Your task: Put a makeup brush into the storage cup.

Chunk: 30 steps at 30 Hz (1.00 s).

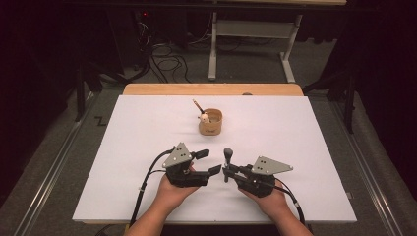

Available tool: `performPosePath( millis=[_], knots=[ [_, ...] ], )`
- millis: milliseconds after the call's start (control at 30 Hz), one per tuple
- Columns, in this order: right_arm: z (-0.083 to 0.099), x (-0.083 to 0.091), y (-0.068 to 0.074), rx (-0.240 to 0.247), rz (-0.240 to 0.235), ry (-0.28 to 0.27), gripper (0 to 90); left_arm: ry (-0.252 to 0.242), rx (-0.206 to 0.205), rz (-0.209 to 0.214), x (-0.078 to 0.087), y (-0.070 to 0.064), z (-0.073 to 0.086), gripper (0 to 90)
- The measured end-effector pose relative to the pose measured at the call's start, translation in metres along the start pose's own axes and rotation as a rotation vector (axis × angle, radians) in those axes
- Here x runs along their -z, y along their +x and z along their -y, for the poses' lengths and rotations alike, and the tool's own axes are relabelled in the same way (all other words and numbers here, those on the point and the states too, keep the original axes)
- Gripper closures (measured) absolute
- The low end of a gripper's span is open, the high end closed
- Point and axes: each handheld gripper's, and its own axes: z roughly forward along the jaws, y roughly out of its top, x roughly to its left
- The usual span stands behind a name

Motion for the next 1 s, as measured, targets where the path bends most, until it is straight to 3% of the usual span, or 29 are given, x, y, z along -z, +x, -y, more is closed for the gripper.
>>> performPosePath(
  millis=[167,267,333,533,667,1000],
  knots=[
    [-0.001,0.006,-0.005,0.002,0.025,-0.006,80.0,-0.055,-0.008,-0.062,0.01,0.011,-0.01,19.7],
    [-0.001,0.01,-0.009,-0.006,0.034,-0.015,80.0,-0.098,0.012,-0.093,0.017,0.015,-0.02,15.6],
    [-0.002,0.013,-0.011,-0.01,0.04,-0.026,80.0,-0.111,-0.007,-0.119,0.021,0.016,-0.024,12.2],
    [-0.004,0.021,-0.016,-0.007,0.067,-0.043,80.0,-0.104,-0.077,-0.183,0.037,0.023,-0.03,4.5],
    [-0.005,0.027,-0.022,-0.009,0.089,-0.048,80.0,-0.094,-0.101,-0.222,0.05,0.034,-0.026,2.5],
    [-0.005,0.045,-0.038,-0.023,0.166,-0.063,80.0,-0.126,-0.062,-0.232,0.065,0.049,-0.02,0.6]
  ],
)
